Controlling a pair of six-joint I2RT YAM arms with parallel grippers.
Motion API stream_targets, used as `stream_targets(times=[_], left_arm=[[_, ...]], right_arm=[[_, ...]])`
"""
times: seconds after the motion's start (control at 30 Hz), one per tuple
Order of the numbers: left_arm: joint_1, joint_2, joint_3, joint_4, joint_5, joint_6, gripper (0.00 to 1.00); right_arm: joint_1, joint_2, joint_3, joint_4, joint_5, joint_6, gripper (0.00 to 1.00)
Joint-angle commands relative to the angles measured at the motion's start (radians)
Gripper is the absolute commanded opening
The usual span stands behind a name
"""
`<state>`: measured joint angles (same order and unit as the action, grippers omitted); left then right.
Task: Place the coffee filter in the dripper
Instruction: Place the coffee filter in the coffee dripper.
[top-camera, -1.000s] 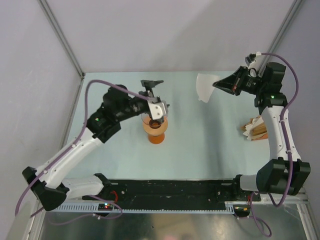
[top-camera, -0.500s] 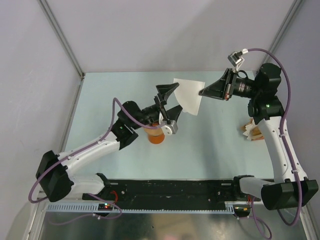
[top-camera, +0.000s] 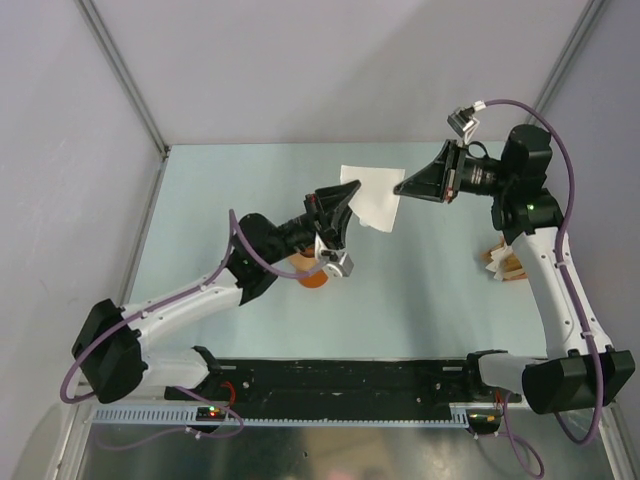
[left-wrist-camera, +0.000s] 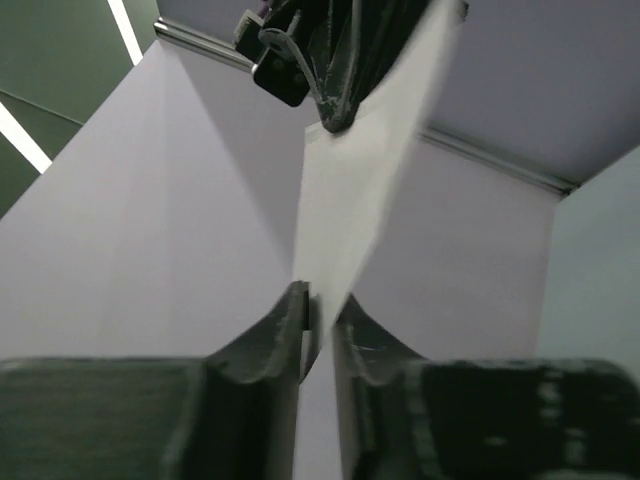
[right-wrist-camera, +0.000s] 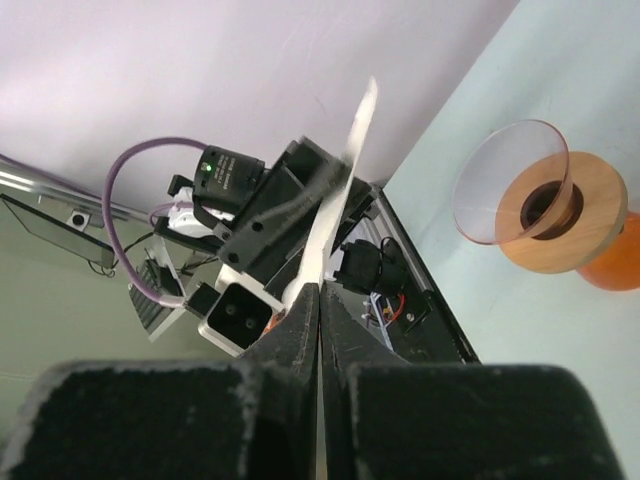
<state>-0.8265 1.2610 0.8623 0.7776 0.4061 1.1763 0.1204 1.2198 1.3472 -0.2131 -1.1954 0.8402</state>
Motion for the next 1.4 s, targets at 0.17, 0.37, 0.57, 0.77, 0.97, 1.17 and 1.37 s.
stream_targets(times=[0.17,0.37,0.57,0.77,0.97,1.17,1.37], left_arm=[[-0.01,-0.071,0.051,-0.064,-0.015,-0.138,0.01],[0.03,-0.069,0.381,-0.63,-0.017,-0.577,0.0],[0.068,-0.02,0.567,-0.959,0.115,-0.855,0.0],[0.089,-0.003,0.621,-1.09,0.226,-0.899,0.0],[0.088,-0.004,0.622,-1.177,0.255,-0.871,0.0],[0.084,-0.027,0.597,-1.196,0.274,-0.865,0.0],[0.081,-0.037,0.595,-1.201,0.263,-0.872,0.0]], right_arm=[[-0.058,0.017,0.161,0.044,0.014,-0.053,0.59],[-0.229,0.005,0.276,-0.179,0.002,-0.492,0.86],[-0.114,-0.039,0.348,-0.416,0.117,-0.948,0.96],[0.051,-0.067,0.366,-0.435,0.219,-1.12,0.99],[0.211,-0.079,0.373,-0.451,0.265,-1.186,0.97],[0.313,-0.058,0.373,-0.476,0.28,-1.23,0.91],[0.344,-0.024,0.375,-0.492,0.246,-1.238,0.49]])
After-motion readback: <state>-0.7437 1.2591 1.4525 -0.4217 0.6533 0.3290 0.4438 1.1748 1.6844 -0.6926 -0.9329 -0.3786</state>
